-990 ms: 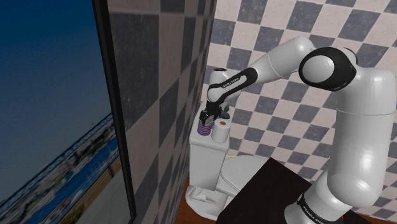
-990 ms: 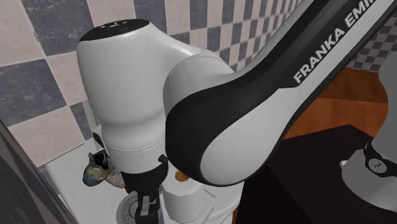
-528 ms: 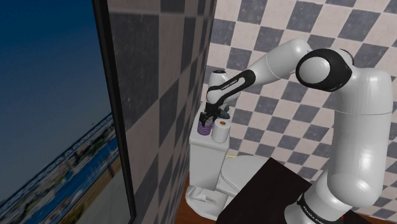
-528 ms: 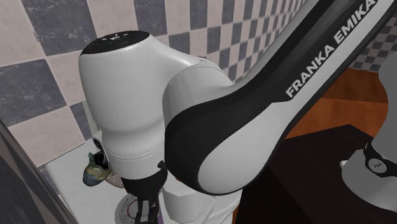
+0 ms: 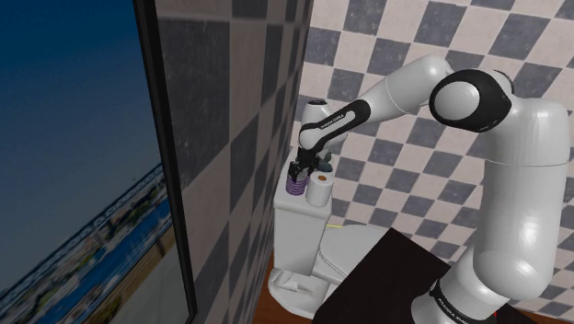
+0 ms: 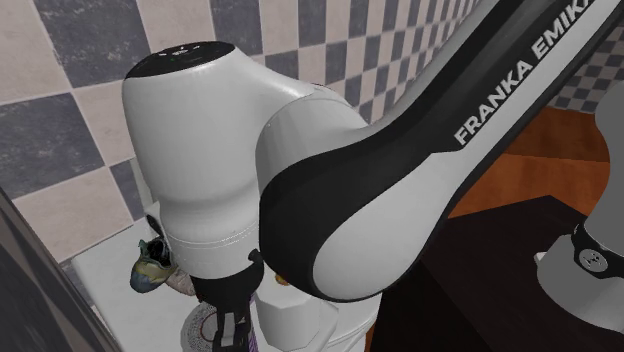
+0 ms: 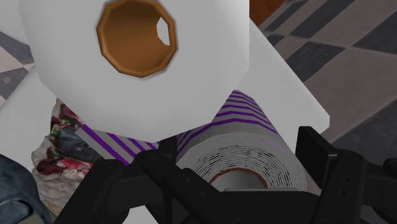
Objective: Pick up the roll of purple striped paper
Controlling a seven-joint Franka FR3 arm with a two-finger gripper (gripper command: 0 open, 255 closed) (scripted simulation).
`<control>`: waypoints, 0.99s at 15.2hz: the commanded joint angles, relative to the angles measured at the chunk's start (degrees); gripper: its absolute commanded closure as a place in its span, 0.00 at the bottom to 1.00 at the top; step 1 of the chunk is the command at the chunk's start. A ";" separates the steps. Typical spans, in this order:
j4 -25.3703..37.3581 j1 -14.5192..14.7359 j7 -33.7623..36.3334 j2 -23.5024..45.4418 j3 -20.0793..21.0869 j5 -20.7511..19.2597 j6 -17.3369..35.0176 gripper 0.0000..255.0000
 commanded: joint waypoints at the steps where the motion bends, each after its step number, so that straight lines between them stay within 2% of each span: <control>1: 0.12 0.02 -0.03 -0.97 0.01 0.01 -1.07 1.00; 15: 2.21 0.06 -0.28 -6.57 0.01 0.06 -8.76 1.00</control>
